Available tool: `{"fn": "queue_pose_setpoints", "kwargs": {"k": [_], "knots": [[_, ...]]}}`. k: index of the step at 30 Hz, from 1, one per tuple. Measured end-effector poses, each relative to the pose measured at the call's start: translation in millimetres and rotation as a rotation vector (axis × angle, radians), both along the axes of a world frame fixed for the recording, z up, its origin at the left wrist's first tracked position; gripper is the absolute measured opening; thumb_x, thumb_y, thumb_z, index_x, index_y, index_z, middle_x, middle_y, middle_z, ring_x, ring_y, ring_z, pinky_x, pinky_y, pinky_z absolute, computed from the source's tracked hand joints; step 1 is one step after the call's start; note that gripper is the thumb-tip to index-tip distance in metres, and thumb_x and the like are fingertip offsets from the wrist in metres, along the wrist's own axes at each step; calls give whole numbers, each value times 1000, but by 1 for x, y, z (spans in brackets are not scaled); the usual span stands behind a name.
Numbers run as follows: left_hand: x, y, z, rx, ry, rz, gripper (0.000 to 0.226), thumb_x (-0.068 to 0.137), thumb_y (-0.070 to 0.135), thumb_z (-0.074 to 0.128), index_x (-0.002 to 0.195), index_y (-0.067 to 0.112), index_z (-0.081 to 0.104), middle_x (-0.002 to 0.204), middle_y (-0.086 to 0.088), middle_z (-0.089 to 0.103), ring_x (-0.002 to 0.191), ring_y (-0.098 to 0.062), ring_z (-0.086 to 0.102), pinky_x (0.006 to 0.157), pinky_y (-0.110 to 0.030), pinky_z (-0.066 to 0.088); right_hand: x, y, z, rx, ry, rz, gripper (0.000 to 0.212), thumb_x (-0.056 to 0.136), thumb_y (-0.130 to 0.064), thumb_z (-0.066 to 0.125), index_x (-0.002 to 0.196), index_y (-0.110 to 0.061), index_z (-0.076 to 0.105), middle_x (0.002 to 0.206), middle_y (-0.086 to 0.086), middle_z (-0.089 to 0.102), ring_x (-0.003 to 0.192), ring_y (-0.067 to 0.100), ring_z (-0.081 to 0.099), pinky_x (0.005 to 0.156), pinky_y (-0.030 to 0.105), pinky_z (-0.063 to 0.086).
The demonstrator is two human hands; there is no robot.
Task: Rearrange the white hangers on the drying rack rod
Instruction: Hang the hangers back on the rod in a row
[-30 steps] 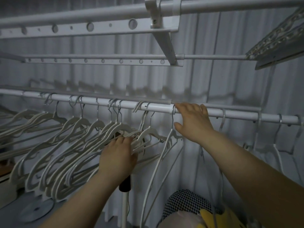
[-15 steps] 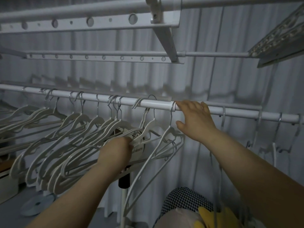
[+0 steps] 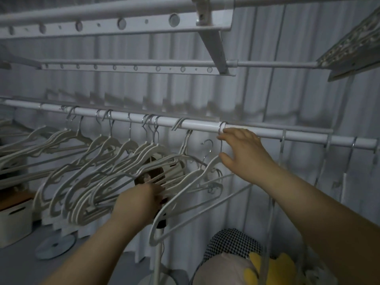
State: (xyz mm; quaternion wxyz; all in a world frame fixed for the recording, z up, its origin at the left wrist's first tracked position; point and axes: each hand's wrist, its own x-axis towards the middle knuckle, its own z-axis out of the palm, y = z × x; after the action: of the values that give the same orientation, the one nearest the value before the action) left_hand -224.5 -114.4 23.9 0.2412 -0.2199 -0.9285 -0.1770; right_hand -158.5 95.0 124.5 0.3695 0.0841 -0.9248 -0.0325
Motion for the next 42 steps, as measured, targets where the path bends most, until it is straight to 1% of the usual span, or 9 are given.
{"fn": "queue_pose_setpoints", "kwargs": {"k": [6, 10, 17, 21, 24, 28, 32, 36, 42], "knots": [[32, -63, -12, 5, -51, 68, 25, 93, 30, 41, 111, 28, 59, 99, 4, 69, 94, -14, 62, 76, -26, 48, 13, -49, -6, 80, -230, 25, 45, 87, -38, 53, 127, -16, 51, 135, 5, 48, 127, 21, 36, 102, 22, 19], [59, -127, -20, -18, -62, 97, 21, 92, 31, 43, 105, 30, 61, 96, 7, 69, 89, -13, 62, 62, -23, 42, 15, -105, -22, 93, -347, 1, 54, 85, -48, 51, 129, -17, 48, 144, 5, 37, 134, 22, 27, 107, 27, 16], [114, -230, -15, 10, -248, 59, 22, 88, 24, 50, 77, 42, 57, 62, 19, 56, 52, 2, 51, 49, -14, 38, 39, -191, -49, -87, -628, 130, 59, 85, -46, 54, 135, -20, 40, 146, 5, 33, 137, 23, 22, 109, 29, 20], [142, -267, -16, 23, -367, -65, 26, 87, 24, 51, 67, 40, 55, 60, 16, 63, 46, 4, 55, 52, -13, 44, 61, -227, -62, -312, -789, 343, 26, 82, -29, 64, 104, -14, 67, 110, 4, 64, 94, 9, 59, 78, 10, 41], [155, -287, -19, 97, -486, -193, 21, 87, 22, 55, 74, 37, 61, 55, 19, 64, 48, -1, 56, 53, -14, 47, 77, -240, -70, -438, -887, 397, 6, 81, -23, 66, 78, -21, 71, 85, 4, 68, 66, 2, 53, 63, 9, 42], [165, -299, -26, 185, -588, -309, 12, 85, 25, 58, 78, 24, 68, 52, 13, 64, 43, -7, 51, 47, -14, 44, 95, -247, -79, -587, -1010, 513, 23, 84, -10, 62, 66, -25, 65, 51, -11, 57, 48, 1, 48, 49, 15, 41], [161, -295, -37, 223, -475, -188, 13, 81, 31, 63, 72, 23, 67, 59, 12, 64, 57, -3, 59, 58, -15, 47, 109, -249, -82, -687, -1035, 571, 21, 84, -4, 60, 85, -24, 67, 58, -11, 61, 49, -1, 53, 47, 9, 43], [158, -281, -46, 278, -327, -63, 24, 82, 27, 63, 105, 21, 62, 98, 10, 53, 98, -11, 54, 83, -21, 41, 116, -248, -84, -726, -1000, 541, 19, 85, -6, 58, 88, -22, 67, 69, -3, 61, 55, 3, 56, 50, 11, 47], [175, -247, -47, 381, -504, -340, 7, 89, 27, 53, 91, 30, 60, 84, 17, 60, 67, 9, 59, 58, -1, 43, 120, -249, -84, -822, -940, 440, 18, 92, -8, 49, 84, -4, 65, 53, 1, 61, 43, 4, 59, 48, 15, 52]]}}
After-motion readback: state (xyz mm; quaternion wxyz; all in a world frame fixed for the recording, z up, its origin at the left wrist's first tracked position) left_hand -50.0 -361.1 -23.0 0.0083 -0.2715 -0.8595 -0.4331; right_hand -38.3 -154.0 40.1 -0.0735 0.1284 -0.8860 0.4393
